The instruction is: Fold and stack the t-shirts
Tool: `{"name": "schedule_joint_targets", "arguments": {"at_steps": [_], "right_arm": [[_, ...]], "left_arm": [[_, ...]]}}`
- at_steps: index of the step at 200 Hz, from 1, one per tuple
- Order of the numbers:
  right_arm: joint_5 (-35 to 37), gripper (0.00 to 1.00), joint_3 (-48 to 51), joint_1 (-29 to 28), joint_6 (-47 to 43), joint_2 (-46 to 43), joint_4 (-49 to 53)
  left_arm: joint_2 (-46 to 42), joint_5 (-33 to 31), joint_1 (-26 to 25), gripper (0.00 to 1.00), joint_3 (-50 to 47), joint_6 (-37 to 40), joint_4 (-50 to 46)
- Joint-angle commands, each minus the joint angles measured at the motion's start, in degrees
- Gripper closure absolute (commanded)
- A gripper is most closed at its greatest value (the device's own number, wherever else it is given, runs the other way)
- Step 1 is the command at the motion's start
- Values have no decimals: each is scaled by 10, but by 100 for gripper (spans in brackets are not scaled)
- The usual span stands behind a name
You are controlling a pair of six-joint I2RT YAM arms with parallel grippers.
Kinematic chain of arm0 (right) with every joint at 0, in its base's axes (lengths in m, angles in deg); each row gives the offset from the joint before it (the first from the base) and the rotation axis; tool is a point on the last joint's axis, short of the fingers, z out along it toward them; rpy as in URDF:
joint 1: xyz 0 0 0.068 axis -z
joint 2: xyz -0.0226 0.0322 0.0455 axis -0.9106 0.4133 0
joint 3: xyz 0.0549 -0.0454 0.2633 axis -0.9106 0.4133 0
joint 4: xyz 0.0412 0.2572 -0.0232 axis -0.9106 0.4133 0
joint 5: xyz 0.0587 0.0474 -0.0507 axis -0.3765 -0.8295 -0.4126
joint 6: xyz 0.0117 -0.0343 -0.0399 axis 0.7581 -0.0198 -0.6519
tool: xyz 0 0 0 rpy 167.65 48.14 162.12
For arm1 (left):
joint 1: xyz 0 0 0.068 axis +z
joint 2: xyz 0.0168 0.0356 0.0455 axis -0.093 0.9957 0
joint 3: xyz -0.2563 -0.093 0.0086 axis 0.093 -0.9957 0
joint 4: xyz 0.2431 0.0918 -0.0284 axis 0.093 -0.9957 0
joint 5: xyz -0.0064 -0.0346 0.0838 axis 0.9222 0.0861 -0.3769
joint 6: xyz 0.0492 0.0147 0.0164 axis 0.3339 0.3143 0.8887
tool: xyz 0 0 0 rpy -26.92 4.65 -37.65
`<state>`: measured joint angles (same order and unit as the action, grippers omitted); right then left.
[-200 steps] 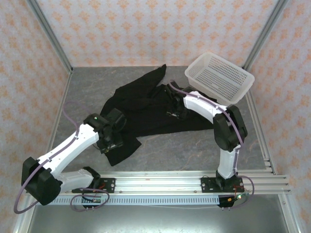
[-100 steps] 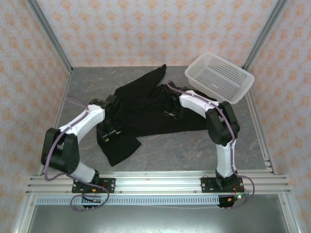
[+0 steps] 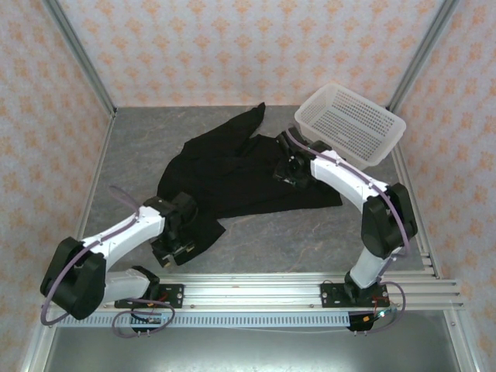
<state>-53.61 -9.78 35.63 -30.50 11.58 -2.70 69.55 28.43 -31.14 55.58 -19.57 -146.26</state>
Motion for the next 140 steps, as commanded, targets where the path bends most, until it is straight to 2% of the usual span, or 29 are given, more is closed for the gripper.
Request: {"name": "schedule_joint_targets", "arguments": {"at_steps": [1, 27, 41, 53, 67, 71, 109, 121, 140], "right_arm": [[1, 50, 23, 1, -6, -21, 9], [4, 50, 37, 5, -3, -40, 14], [22, 50, 45, 11, 1, -60, 24], [53, 49, 55, 18, 6, -81, 36], [100, 48, 71, 35, 14, -109, 56], [112, 48, 76, 43, 18, -114, 62], [150, 53, 142, 146, 31, -158, 73], [148, 54, 162, 179, 33, -157, 71], [112, 54, 198, 225, 34, -144, 55]], "left_arm": [[17, 1, -17, 34, -13, -38, 49], [41, 8, -26, 37, -51, -54, 86], [53, -6, -27, 43, -59, -53, 92], [56, -36, -27, 60, -55, -48, 85], [45, -93, -27, 93, -28, -45, 36], [37, -111, -28, 100, -18, -47, 19], [-91, -256, -21, 100, 57, -87, -122], [-114, -275, -12, 100, 69, -89, -145], [-132, -269, 8, 100, 72, -75, -147]]}}
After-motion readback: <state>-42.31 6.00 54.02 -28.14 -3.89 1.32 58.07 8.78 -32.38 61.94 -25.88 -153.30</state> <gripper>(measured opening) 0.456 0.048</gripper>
